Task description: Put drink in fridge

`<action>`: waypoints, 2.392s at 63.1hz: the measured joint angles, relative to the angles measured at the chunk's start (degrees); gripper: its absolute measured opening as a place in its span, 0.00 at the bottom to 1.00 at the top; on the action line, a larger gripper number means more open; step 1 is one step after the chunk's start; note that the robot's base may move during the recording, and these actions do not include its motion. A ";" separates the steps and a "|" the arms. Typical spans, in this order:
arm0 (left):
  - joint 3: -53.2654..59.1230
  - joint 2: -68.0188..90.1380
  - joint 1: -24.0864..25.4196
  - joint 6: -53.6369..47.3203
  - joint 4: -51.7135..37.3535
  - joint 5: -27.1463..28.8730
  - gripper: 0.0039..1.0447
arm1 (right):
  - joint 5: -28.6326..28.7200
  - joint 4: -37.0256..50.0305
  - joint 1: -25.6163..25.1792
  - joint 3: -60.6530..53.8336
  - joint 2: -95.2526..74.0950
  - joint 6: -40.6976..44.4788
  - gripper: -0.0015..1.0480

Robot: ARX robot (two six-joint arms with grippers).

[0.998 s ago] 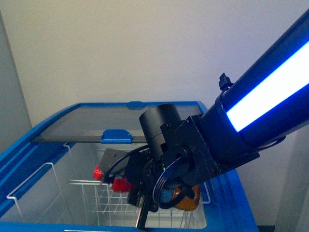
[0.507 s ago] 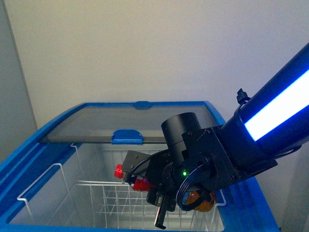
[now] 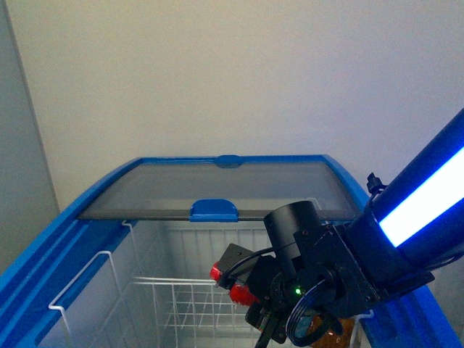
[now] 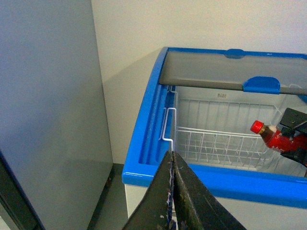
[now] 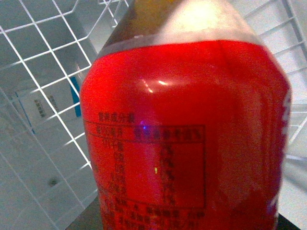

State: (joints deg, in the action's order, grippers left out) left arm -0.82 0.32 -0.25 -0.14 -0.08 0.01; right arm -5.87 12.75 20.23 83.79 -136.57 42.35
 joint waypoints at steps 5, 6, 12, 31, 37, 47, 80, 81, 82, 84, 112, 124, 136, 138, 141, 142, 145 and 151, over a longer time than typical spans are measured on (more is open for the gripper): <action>0.00 0.00 0.00 0.00 0.00 0.00 0.02 | -0.35 0.81 0.09 -0.44 -0.63 -0.17 0.35; -0.02 0.00 0.00 0.00 0.00 0.00 0.02 | -0.33 0.92 0.17 -0.59 -0.74 -0.24 0.35; 0.00 0.00 0.00 0.02 0.00 0.00 0.02 | -0.17 0.66 0.85 -1.09 -1.40 -0.59 0.35; 0.00 0.00 0.00 0.00 0.00 0.00 0.02 | 1.09 -2.12 1.42 -2.14 0.74 -0.98 0.93; 0.00 0.00 0.00 0.02 0.00 0.00 0.02 | 2.93 -2.56 1.38 -2.91 4.33 -3.43 0.93; 0.00 0.00 0.00 0.00 0.00 0.00 0.02 | 6.60 -3.56 0.46 -5.20 10.69 -8.63 0.93; 0.00 0.00 0.00 0.00 0.00 0.00 0.02 | 2.32 -1.84 -7.96 -22.62 45.77 -31.43 0.93; 0.00 0.00 0.00 0.00 0.00 0.00 0.02 | 1.81 -1.86 -8.09 -23.15 46.66 -31.76 0.93; 0.00 0.00 0.00 0.00 0.00 0.00 0.02 | 0.92 -1.95 -8.28 -23.96 48.63 -32.26 0.93; 0.00 0.00 0.00 0.02 0.00 0.00 0.02 | -1.70 -2.69 -8.55 -26.58 52.54 -33.22 0.93; 0.00 0.00 0.00 0.00 0.00 0.00 0.02 | -4.92 2.01 -8.76 -61.92 100.76 -41.33 0.55; 0.00 0.00 0.00 0.02 0.00 0.00 0.02 | -1.18 3.63 -12.74 -70.44 105.92 -41.55 0.17; 0.00 0.00 0.00 0.02 0.00 0.00 0.02 | 5.33 3.74 -18.73 -74.51 110.73 -41.68 0.03; 0.00 0.00 0.00 0.00 0.00 0.02 0.02 | 5.29 3.63 -19.71 -75.47 111.65 -41.72 0.03; 0.00 0.00 0.00 0.00 0.00 0.00 0.02 | 5.79 3.45 -19.96 -76.50 112.67 -41.72 0.03; 0.00 0.00 0.00 0.00 0.00 -0.04 0.02 | 5.86 3.41 -20.00 -76.67 112.89 -41.72 0.03; 0.00 0.00 0.00 0.00 0.00 0.00 0.02 | 5.88 3.17 -20.00 -77.26 113.72 -41.72 0.03; 0.00 0.00 0.00 0.00 0.00 0.00 0.02 | 5.86 2.49 -20.11 -78.49 115.82 -41.72 0.03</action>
State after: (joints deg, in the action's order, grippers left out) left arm -0.82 0.32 -0.25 -0.14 -0.08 0.01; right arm -0.01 15.25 0.12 5.30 -20.75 0.62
